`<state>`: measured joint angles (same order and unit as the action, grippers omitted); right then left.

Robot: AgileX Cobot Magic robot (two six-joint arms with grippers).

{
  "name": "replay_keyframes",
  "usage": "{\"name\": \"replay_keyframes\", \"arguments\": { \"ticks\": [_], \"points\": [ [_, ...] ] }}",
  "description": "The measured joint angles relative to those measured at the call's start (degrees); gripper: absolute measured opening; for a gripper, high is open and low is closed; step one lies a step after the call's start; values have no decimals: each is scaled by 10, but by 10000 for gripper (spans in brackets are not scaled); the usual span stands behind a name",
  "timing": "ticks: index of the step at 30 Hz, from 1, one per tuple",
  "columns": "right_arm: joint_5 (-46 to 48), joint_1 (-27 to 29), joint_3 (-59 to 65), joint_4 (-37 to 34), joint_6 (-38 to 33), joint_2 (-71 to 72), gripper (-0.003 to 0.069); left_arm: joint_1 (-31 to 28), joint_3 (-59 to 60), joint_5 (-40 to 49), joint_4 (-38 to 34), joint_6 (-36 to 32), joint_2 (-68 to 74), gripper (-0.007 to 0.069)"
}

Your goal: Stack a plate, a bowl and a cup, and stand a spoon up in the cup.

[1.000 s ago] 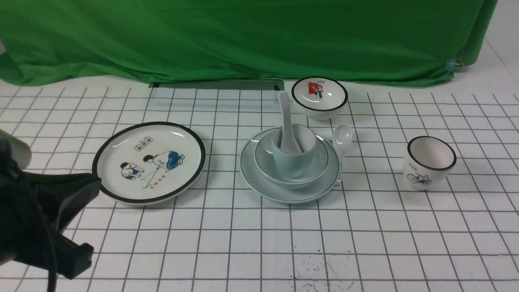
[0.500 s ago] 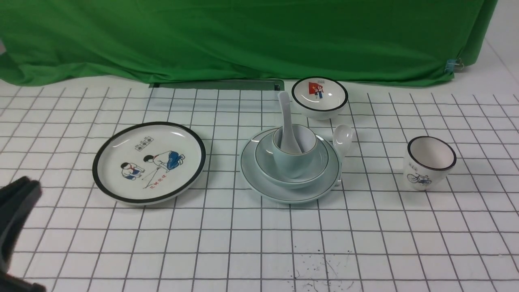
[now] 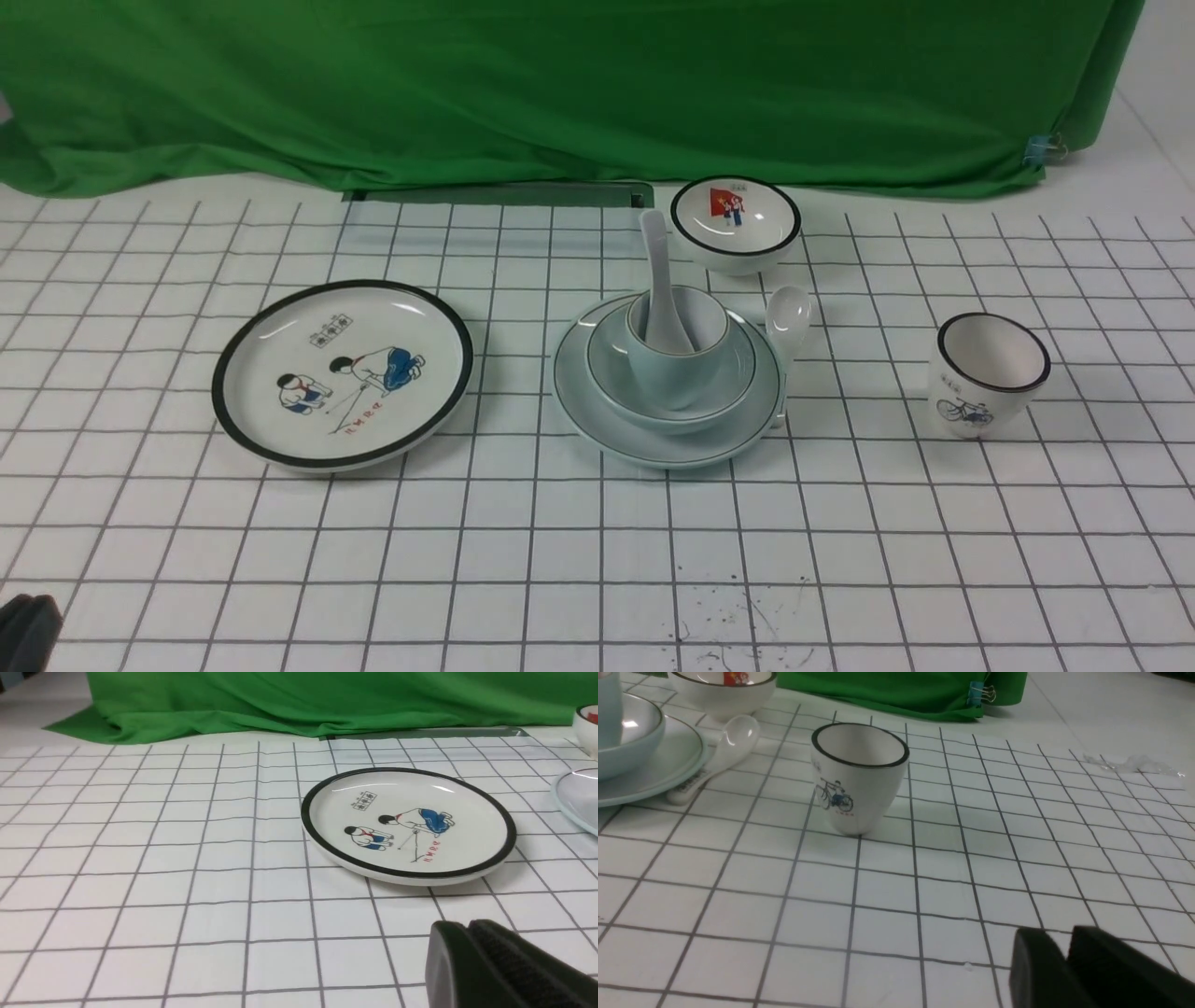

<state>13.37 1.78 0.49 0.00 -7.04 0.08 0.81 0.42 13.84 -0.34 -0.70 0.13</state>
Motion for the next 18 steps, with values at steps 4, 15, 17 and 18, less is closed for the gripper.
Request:
{"name": "replay_keyframes", "arguments": {
  "ticks": [4, 15, 17, 18],
  "points": [
    [-1, 0, 0, 0, 0, 0, 148, 13, 0, 4, -7, -1, 0, -29],
    [-1, 0, 0, 0, -1, 0, 177, 15, 0, 4, -8, -1, 0, -29],
    [-1, 0, 0, 0, -1, 0, 185, 15, 0, 4, -8, -1, 0, -29],
    [-1, 0, 0, 0, -1, 0, 188, 15, 0, 4, -8, -1, 0, -29]
  ]
}}
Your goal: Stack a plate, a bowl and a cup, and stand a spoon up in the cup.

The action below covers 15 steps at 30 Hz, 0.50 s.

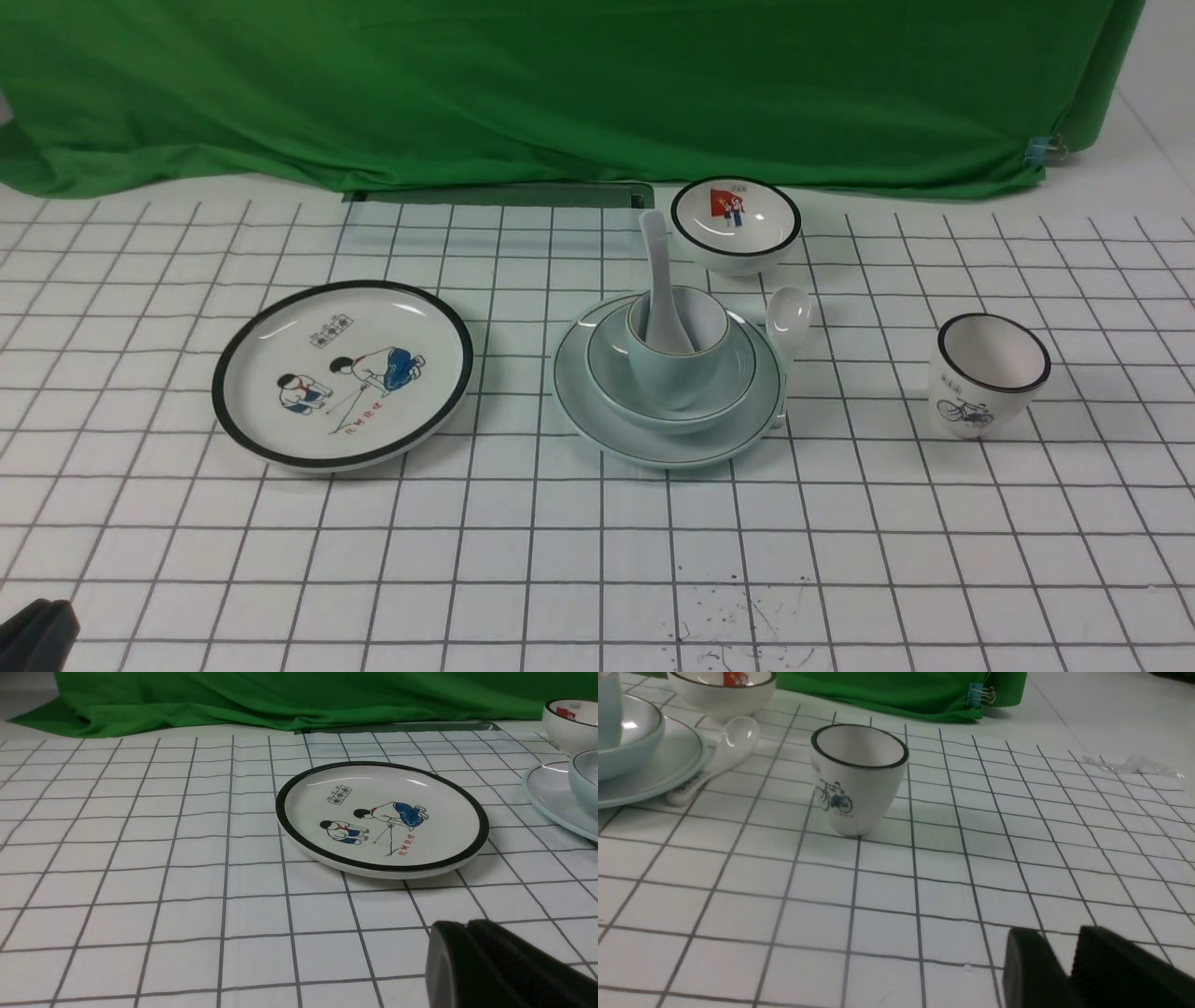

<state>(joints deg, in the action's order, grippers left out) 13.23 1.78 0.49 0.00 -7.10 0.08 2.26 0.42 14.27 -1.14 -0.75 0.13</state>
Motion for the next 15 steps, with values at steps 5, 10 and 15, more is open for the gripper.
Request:
{"name": "replay_keyframes", "arguments": {
  "ticks": [5, 10, 15],
  "points": [
    [0, 0, 0, 0, 1, 0, 197, 0, 0, 0, 0, 0, 0, -29],
    [0, 0, 0, 0, 1, 0, 199, 0, 0, 0, 0, 0, 0, -29],
    [0, 0, 0, 0, 0, 0, 199, 0, 0, 0, 0, 0, 0, -29]
  ]
}}
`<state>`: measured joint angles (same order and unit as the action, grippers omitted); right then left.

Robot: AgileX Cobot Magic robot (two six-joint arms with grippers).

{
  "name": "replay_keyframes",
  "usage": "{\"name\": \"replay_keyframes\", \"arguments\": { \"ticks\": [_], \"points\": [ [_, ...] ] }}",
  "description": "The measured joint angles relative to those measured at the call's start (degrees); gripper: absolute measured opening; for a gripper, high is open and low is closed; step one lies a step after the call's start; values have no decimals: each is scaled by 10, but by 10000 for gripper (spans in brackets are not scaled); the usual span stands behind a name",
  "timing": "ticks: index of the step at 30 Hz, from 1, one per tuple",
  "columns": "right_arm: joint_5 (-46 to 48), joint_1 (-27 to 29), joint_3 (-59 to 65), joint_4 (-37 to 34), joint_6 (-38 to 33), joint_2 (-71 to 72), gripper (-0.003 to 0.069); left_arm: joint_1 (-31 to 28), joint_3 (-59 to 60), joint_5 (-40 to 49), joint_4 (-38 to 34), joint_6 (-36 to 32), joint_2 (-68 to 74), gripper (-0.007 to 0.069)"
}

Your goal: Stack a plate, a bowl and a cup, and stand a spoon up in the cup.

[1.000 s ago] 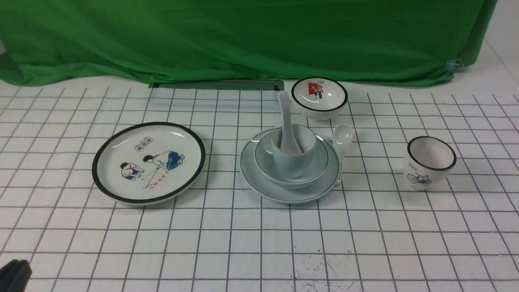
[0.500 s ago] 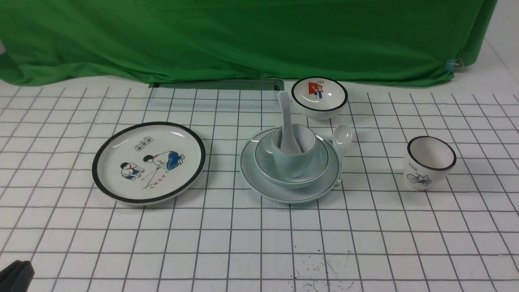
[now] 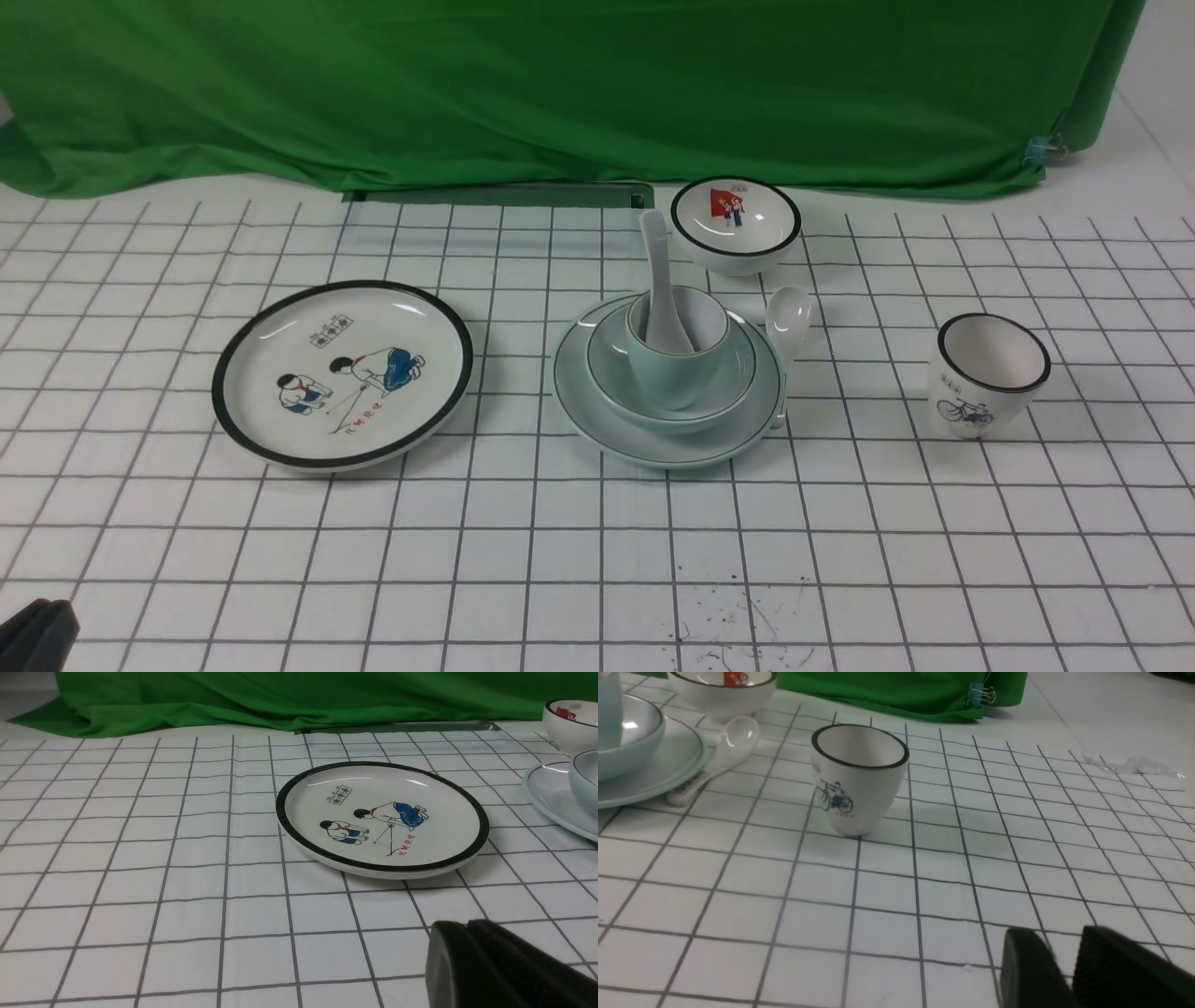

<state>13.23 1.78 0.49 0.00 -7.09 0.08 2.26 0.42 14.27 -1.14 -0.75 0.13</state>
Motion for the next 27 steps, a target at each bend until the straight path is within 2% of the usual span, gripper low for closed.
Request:
{"name": "replay_keyframes", "arguments": {
  "ticks": [27],
  "points": [
    [-1, 0, 0, 0, 1, 0, 238, 0, 0, 0, 0, -2, 0, -29]
  ]
}}
